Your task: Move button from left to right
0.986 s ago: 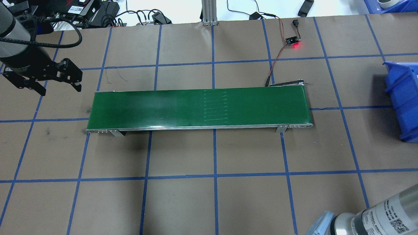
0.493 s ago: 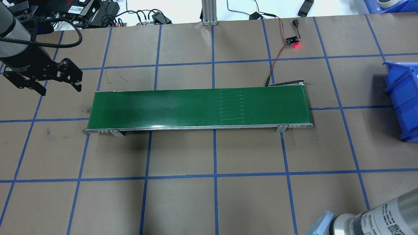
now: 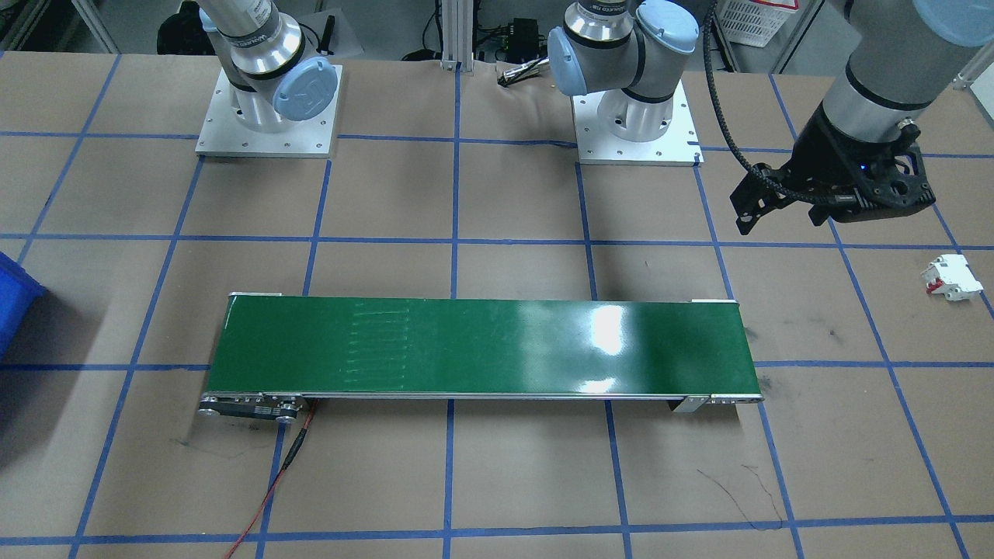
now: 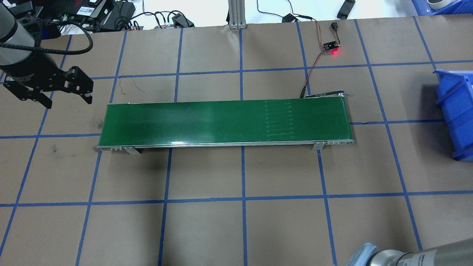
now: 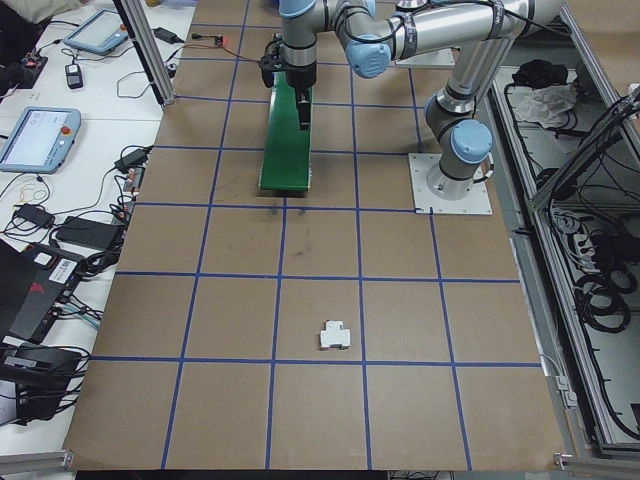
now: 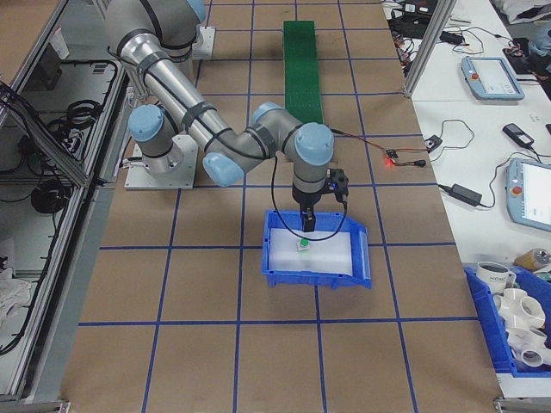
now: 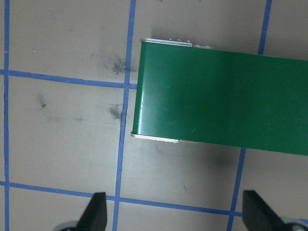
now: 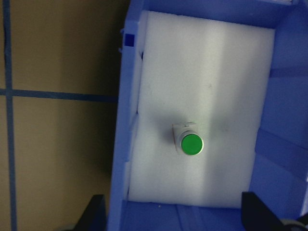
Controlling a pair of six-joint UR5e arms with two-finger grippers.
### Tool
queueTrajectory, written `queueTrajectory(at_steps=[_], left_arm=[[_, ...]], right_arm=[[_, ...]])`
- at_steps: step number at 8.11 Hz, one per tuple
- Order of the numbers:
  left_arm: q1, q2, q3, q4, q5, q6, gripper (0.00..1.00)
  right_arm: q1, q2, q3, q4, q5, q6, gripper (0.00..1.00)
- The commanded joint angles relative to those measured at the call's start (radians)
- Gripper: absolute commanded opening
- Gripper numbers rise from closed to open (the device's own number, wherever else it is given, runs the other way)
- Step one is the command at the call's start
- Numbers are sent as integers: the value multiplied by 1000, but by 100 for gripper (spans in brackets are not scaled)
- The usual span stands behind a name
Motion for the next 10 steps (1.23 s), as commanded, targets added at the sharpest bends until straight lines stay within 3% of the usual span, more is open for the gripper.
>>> queueTrajectory(at_steps=[1,3,6,10], left_arm=[[0,1,0,0,0,0,100],[0,4,-2,2,0,0,100],[0,4,-2,6,-2,2,100],[2,4,0,14,-2,2,100]], right_arm=[[233,-139,-19,122,4,284,100],[438,-164,-21,116,5,545,100],[649,-216,-30,115,15,688,100],[677,-207,-25,123,16,698,100]])
